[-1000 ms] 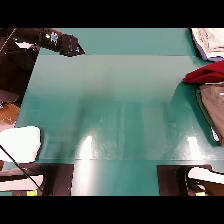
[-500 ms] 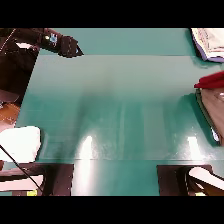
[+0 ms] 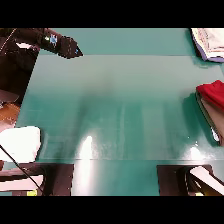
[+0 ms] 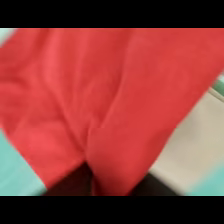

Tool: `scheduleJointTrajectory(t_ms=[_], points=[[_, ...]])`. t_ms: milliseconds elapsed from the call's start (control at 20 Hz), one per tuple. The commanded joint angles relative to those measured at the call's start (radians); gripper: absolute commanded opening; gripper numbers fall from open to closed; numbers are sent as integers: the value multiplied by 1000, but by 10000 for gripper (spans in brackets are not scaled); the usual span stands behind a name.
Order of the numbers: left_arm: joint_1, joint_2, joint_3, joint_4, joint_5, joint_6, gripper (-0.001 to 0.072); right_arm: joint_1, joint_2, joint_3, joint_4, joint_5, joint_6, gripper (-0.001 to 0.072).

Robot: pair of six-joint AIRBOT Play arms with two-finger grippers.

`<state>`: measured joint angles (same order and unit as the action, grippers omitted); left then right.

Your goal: Fold the shirts.

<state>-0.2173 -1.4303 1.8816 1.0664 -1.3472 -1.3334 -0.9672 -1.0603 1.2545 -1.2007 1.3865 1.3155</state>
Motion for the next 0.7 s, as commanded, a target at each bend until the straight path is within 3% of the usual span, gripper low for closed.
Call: scheduleJointTrajectory(t_ms=[0,100,300,400,550,600,650], points=[[0,0,0,1,-6,6,28,-88,2,-32,-81,6,7,577],[0,0,0,1,-6,6,28,-100,-10,-13,-64,11,40,576],[0,0,0,0,-6,6,28,-62,-10,-12,277,13,39,568],[0,0,0,0,-2,6,28,22,-10,-12,403,25,39,563],[0,0,0,0,-2,6,28,226,-10,-12,446,2,38,563],[0,0,0,-1,-3,5,29,296,-10,-12,445,-11,38,544],[0,0,0,-1,1,5,28,367,-10,-12,446,-31,38,453]])
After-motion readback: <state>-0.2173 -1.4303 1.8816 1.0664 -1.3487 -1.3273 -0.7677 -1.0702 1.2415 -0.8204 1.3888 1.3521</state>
